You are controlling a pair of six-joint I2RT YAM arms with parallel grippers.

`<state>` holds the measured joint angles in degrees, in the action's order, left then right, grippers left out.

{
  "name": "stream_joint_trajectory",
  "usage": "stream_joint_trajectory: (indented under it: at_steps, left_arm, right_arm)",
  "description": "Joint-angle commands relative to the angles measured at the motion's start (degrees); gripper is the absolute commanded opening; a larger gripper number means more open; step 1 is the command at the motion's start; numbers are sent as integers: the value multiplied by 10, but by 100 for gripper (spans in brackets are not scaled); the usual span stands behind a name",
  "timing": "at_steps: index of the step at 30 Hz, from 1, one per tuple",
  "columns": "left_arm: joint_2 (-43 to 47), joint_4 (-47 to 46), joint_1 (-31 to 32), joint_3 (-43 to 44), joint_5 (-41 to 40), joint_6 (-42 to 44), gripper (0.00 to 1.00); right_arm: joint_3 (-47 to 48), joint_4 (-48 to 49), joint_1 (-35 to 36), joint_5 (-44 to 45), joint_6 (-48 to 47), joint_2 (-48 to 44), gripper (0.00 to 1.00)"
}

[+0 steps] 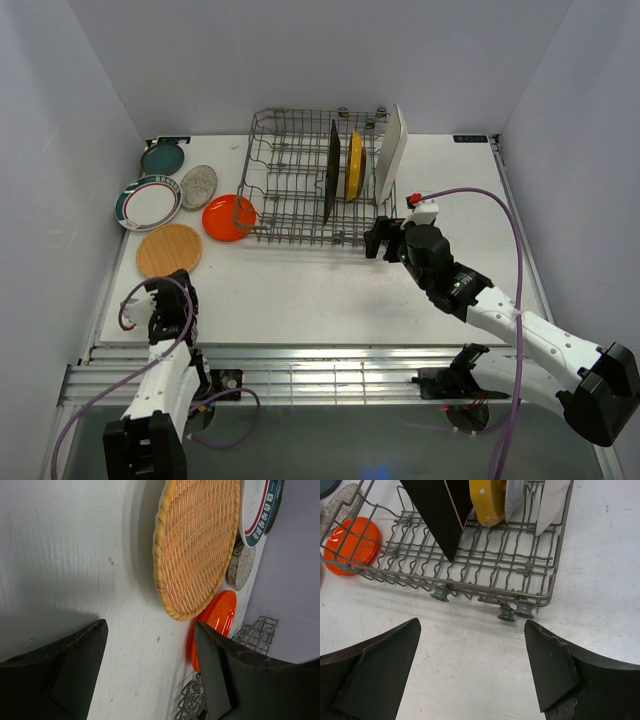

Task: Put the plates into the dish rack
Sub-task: Pick up the plate from the dish rack.

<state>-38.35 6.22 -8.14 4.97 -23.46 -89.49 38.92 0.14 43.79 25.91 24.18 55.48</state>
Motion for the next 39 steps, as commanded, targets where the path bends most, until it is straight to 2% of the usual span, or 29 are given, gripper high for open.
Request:
stream_joint_trajectory:
  at_steps: [1, 10, 20, 30, 34, 35, 36, 39]
  left_arm:
    - [-27, -5, -4, 1, -18, -2, 80]
    - [-110, -56, -4, 14, -21, -16, 76]
    - [-190, -124, -4, 24, -25, -16, 75]
    - [-233, -145, -4, 33, -28, -21, 74]
    - [-258, -147, -4, 43, -25, -24, 66]
    - [-262, -151, -4, 43, -25, -26, 55]
    - [-264, -153, -4, 43, -25, -31, 49]
    - [-270, -154, -4, 45, -27, -38, 45]
  right_arm:
    - [28, 21, 0, 0, -3, 5, 90]
    - [27, 22, 1, -2, -3, -6, 90]
    - [26, 22, 1, -6, -3, -12, 90]
    - [26, 22, 1, -10, -2, -16, 90]
    - [25, 21, 1, -12, -2, -18, 90]
    - [26, 21, 1, -12, -2, -17, 90]
    - [26, 21, 1, -13, -2, -18, 90]
    - [26, 21, 1, -15, -1, -20, 90]
